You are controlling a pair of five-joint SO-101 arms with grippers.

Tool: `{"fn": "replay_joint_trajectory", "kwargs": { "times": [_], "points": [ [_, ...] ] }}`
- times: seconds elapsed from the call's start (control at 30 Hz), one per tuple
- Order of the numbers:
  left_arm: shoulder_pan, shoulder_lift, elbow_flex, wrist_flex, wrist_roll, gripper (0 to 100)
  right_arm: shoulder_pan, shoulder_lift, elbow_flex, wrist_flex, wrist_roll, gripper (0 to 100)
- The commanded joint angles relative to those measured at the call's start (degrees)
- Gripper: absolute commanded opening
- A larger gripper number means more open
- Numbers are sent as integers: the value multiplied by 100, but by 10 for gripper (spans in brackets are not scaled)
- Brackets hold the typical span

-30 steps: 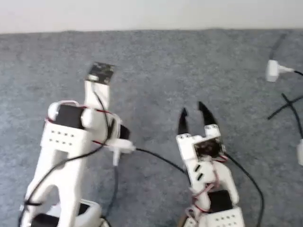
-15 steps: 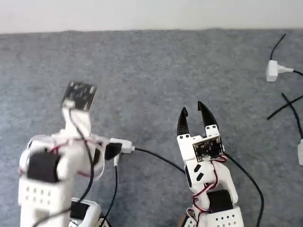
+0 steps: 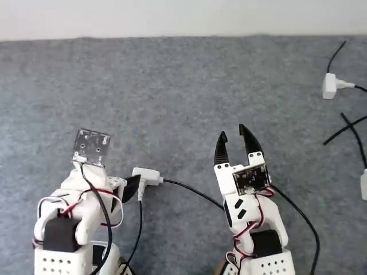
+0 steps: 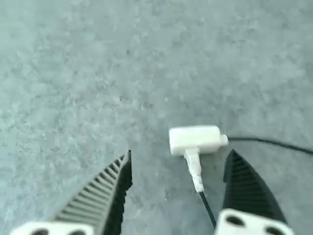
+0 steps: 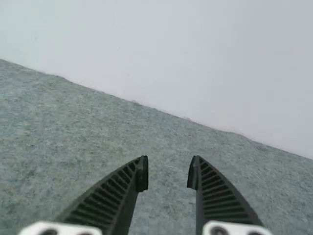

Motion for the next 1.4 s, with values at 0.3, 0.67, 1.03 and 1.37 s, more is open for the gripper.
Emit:
{"fn": "replay_joint_trajectory", "kwargs": {
  "times": [0.3,0.67,1.03,1.37],
  "points": [
    [-9,-1705,1789,-677,-62,287,-75,-119,-193,910,53,162],
    [-35,-2725,2800,-422,-422,287,-75,-119,-70,1815,62,163],
    [9,-2734,3424,-765,-422,287,-31,-119,132,2941,44,164],
    [0,-2734,3547,-677,-387,287,-22,-110,132,3916,70,164]
  ]
}}
